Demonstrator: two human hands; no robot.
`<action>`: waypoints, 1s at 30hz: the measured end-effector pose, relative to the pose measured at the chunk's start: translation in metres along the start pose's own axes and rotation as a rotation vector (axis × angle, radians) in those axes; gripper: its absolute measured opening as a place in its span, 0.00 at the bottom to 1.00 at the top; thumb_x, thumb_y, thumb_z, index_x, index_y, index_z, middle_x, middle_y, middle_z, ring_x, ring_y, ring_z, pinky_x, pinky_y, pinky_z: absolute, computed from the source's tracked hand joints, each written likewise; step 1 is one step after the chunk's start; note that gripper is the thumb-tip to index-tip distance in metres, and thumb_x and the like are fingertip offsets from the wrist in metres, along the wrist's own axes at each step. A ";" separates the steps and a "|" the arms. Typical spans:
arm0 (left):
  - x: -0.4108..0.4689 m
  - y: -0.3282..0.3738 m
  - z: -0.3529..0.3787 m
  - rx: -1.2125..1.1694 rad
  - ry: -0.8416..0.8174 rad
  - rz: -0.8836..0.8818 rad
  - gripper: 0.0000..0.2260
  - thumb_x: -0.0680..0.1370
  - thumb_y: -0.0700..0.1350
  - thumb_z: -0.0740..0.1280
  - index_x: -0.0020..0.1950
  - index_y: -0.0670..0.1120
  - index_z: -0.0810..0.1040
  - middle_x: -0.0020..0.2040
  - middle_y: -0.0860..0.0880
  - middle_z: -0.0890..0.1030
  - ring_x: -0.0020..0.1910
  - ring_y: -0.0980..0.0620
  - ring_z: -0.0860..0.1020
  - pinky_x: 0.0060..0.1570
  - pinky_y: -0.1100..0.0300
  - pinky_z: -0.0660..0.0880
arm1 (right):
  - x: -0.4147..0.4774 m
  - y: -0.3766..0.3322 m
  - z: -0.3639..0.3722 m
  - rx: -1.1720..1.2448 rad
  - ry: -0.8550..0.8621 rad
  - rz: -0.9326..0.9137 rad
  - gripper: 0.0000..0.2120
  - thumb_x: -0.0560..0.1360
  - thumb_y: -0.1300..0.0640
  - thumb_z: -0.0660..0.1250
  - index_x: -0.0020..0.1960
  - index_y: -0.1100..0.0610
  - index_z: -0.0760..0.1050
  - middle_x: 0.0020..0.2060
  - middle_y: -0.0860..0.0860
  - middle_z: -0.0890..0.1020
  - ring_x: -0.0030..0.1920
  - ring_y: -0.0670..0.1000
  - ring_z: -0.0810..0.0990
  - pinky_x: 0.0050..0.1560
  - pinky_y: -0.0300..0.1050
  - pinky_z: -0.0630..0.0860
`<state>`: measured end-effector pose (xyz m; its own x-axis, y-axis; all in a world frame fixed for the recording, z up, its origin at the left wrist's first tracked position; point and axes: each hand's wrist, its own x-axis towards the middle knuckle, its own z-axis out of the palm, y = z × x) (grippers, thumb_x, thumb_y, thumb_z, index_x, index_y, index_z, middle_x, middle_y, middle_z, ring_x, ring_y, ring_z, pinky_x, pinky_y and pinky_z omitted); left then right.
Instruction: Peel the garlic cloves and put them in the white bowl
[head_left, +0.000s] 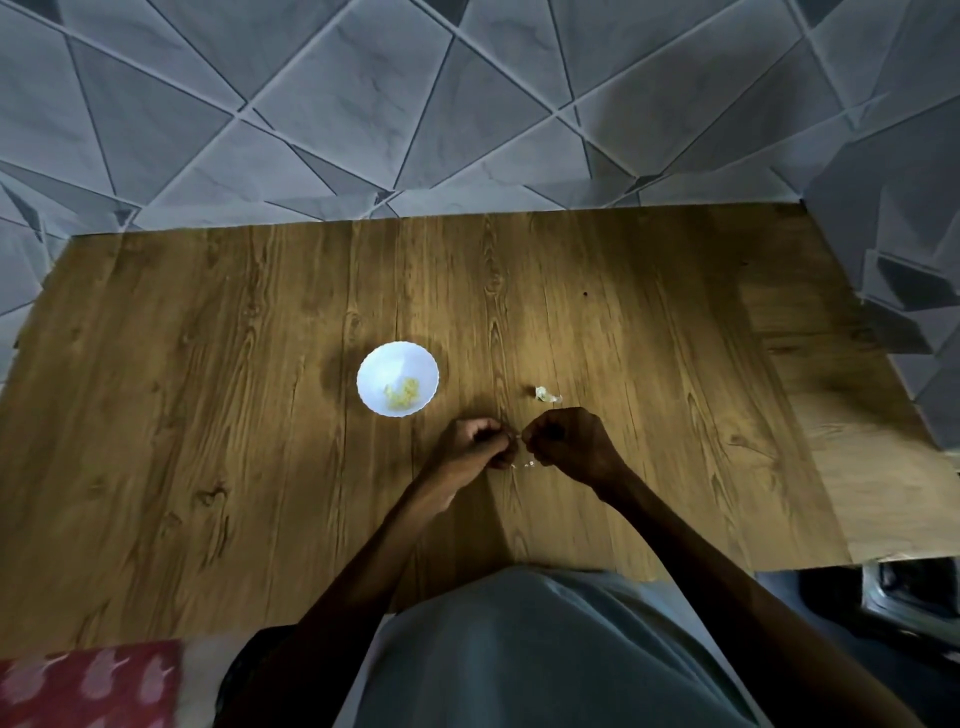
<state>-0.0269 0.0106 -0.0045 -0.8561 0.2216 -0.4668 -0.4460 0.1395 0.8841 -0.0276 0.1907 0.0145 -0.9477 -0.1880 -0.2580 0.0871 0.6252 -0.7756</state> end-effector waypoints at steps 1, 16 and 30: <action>0.000 -0.001 0.000 0.005 0.003 0.000 0.06 0.80 0.37 0.64 0.51 0.40 0.81 0.40 0.48 0.83 0.37 0.58 0.81 0.40 0.65 0.78 | 0.000 -0.001 0.000 -0.011 0.004 -0.010 0.06 0.79 0.61 0.67 0.50 0.61 0.82 0.39 0.53 0.85 0.37 0.48 0.84 0.42 0.44 0.82; -0.003 0.004 0.004 -0.134 -0.050 -0.043 0.06 0.81 0.37 0.62 0.48 0.41 0.78 0.38 0.46 0.79 0.34 0.57 0.78 0.35 0.64 0.76 | -0.007 -0.004 -0.006 0.543 -0.156 0.176 0.06 0.78 0.64 0.65 0.51 0.64 0.81 0.41 0.59 0.83 0.41 0.52 0.82 0.43 0.43 0.79; -0.007 0.009 -0.005 -0.177 -0.038 -0.079 0.07 0.80 0.35 0.64 0.49 0.42 0.81 0.38 0.48 0.84 0.37 0.54 0.82 0.40 0.62 0.79 | -0.006 -0.008 -0.002 0.382 -0.069 0.184 0.05 0.78 0.64 0.66 0.48 0.60 0.81 0.38 0.55 0.83 0.37 0.47 0.82 0.40 0.40 0.80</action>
<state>-0.0263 0.0057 0.0067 -0.8076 0.2533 -0.5325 -0.5533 -0.0133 0.8328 -0.0233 0.1883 0.0233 -0.8840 -0.1580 -0.4399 0.3727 0.3298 -0.8674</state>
